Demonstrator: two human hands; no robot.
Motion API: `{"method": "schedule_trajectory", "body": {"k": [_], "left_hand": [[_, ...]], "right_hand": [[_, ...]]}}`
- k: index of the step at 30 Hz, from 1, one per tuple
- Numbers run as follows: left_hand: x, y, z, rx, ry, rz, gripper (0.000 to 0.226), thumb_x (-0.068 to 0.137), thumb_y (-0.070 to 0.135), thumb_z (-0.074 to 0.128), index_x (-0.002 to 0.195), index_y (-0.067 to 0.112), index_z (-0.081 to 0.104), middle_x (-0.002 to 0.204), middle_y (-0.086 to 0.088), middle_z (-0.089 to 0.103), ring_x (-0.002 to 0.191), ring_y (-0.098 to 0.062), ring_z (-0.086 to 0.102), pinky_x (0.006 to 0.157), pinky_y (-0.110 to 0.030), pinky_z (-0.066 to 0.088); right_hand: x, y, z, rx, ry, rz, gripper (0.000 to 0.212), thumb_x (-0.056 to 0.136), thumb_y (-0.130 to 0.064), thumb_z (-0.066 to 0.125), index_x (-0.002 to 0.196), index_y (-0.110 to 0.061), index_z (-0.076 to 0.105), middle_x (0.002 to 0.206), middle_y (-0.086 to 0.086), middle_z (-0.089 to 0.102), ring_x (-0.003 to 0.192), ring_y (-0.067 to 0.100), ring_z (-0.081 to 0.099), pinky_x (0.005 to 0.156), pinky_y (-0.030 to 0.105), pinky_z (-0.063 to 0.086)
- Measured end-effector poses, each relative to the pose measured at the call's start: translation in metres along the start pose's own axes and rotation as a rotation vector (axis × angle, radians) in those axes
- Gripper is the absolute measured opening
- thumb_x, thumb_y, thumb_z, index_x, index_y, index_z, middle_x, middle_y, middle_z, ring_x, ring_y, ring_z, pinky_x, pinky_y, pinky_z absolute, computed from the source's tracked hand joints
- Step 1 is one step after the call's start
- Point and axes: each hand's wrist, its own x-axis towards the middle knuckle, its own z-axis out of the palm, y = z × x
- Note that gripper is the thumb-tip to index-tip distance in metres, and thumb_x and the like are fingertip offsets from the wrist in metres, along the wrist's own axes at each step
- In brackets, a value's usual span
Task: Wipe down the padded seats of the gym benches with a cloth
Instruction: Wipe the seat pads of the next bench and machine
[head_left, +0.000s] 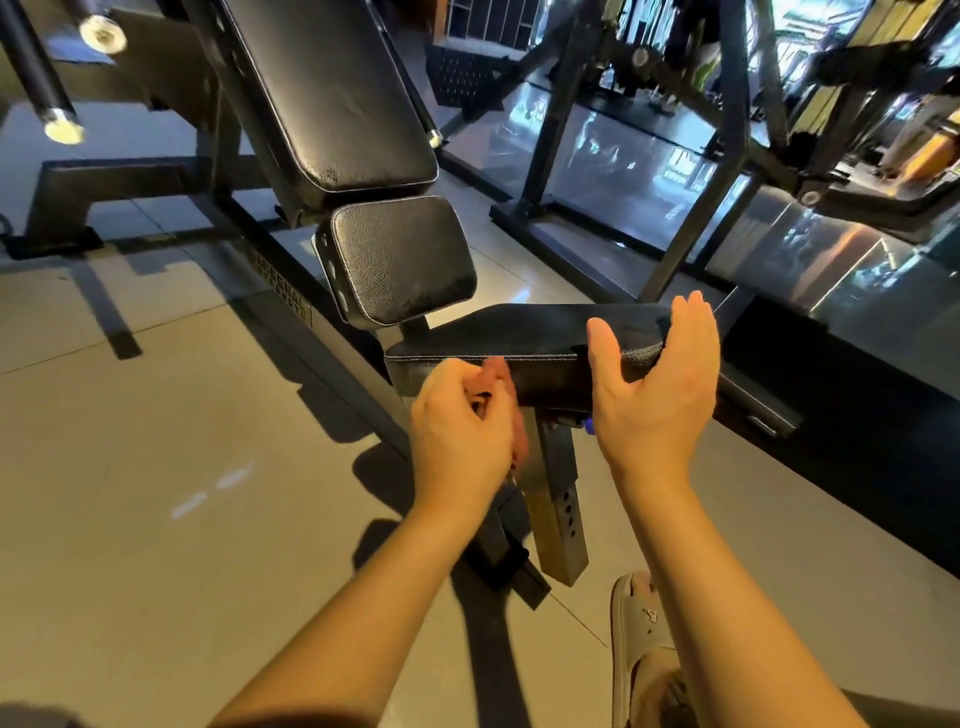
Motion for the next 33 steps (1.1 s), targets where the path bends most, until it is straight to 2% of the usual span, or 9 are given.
{"method": "schedule_trajectory", "body": {"k": [3,6,10,13,16,20,24,28,33], "left_hand": [[0.039,-0.039,-0.015,0.094,0.109,-0.216,0.015,0.097,0.021,0.064,0.085,0.017,0.058,0.078,0.01,0.056,0.072,-0.002,0.055,0.063,-0.009,0.043],[0.053,-0.053,-0.023,0.139,0.135,-0.336,0.013,0.1,0.024,0.061,0.089,0.016,0.058,0.079,0.007,0.056,0.083,-0.015,0.061,0.055,-0.013,0.036],[0.01,-0.004,-0.008,0.008,0.064,-0.145,0.021,0.103,0.032,0.057,0.087,0.02,0.058,0.079,0.01,0.058,0.078,-0.002,0.062,0.061,-0.005,0.043],[-0.011,0.009,0.0,0.011,-0.031,0.021,0.015,0.099,0.027,0.063,0.087,0.024,0.056,0.084,0.013,0.056,0.085,0.004,0.057,0.066,-0.011,0.046],[0.017,-0.016,-0.005,0.08,0.022,-0.026,0.013,0.097,0.027,0.064,0.087,0.024,0.056,0.087,0.012,0.058,0.084,-0.004,0.058,0.065,-0.014,0.043],[0.043,-0.028,-0.019,0.135,0.089,-0.229,0.013,0.1,0.022,0.061,0.089,0.016,0.057,0.076,0.014,0.05,0.07,-0.003,0.051,0.058,-0.001,0.038],[0.008,0.004,-0.005,-0.013,-0.007,-0.057,0.017,0.102,0.03,0.06,0.087,0.02,0.058,0.082,0.011,0.058,0.08,0.001,0.06,0.066,-0.003,0.042],[0.009,-0.004,-0.001,0.067,-0.027,0.094,0.013,0.097,0.022,0.064,0.09,0.025,0.053,0.09,0.015,0.054,0.089,0.007,0.055,0.074,-0.001,0.04],[0.045,-0.042,-0.02,0.203,0.058,-0.239,0.01,0.1,0.021,0.06,0.091,0.018,0.057,0.082,0.011,0.052,0.08,-0.007,0.053,0.054,-0.011,0.035]], "right_hand": [[-0.002,-0.001,-0.001,-0.011,0.007,-0.011,0.084,0.089,-0.07,0.05,0.144,-0.006,0.047,0.157,0.008,0.043,0.151,0.021,0.029,0.124,0.042,0.028],[-0.001,-0.002,-0.002,-0.01,-0.01,-0.003,0.084,0.09,-0.07,0.049,0.142,-0.005,0.049,0.155,0.009,0.045,0.151,0.021,0.03,0.123,0.046,0.03],[-0.002,-0.005,-0.002,-0.007,0.001,0.007,0.081,0.092,-0.065,0.051,0.146,-0.005,0.047,0.157,0.009,0.043,0.152,0.022,0.029,0.124,0.044,0.027],[-0.002,-0.003,-0.001,-0.01,0.023,0.006,0.078,0.093,-0.063,0.052,0.143,-0.004,0.049,0.154,0.01,0.047,0.15,0.022,0.031,0.123,0.044,0.029],[-0.002,-0.002,0.0,0.013,0.017,0.022,0.076,0.093,-0.063,0.051,0.141,-0.004,0.051,0.151,0.01,0.049,0.149,0.021,0.034,0.121,0.045,0.031],[-0.004,-0.007,-0.002,0.002,0.033,0.029,0.075,0.093,-0.055,0.058,0.148,-0.004,0.046,0.158,0.01,0.042,0.151,0.024,0.03,0.125,0.039,0.024],[-0.005,-0.009,-0.002,0.022,0.039,0.03,0.074,0.093,-0.052,0.057,0.148,-0.004,0.047,0.158,0.01,0.042,0.151,0.024,0.03,0.124,0.038,0.023],[-0.005,-0.008,-0.002,0.021,0.035,0.032,0.072,0.094,-0.051,0.057,0.147,-0.003,0.047,0.158,0.01,0.042,0.151,0.024,0.03,0.124,0.037,0.023],[-0.005,-0.011,-0.005,0.007,0.008,0.047,0.068,0.097,-0.046,0.064,0.148,-0.005,0.046,0.159,0.009,0.04,0.152,0.024,0.028,0.125,0.043,0.025]]}}
